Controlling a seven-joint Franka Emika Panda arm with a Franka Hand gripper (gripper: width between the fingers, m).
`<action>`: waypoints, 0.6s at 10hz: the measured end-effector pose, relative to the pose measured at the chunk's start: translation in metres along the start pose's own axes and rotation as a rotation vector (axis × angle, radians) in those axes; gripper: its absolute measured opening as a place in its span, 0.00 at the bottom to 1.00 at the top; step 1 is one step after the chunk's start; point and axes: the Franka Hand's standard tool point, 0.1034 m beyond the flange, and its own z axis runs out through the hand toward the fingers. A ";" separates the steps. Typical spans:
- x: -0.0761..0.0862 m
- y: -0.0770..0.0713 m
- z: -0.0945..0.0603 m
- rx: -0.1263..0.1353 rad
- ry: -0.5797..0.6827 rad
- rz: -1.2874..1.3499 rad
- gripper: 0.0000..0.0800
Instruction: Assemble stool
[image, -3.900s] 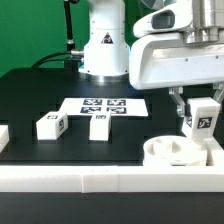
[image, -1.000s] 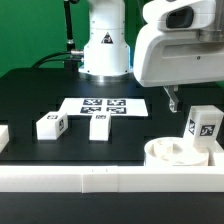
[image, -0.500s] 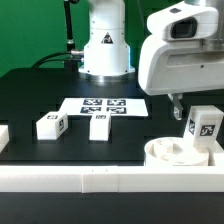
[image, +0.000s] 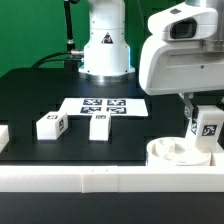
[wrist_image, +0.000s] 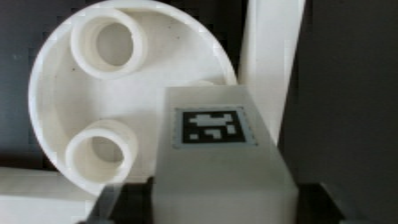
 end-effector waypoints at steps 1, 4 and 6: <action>0.000 -0.001 0.000 0.012 0.001 0.091 0.42; -0.001 0.003 0.000 0.050 0.039 0.504 0.42; -0.004 0.005 0.001 0.077 0.056 0.810 0.42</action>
Offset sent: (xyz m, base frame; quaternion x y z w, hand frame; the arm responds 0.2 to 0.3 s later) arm -0.0186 -0.0001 -0.0113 0.0365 0.0111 0.2997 0.9533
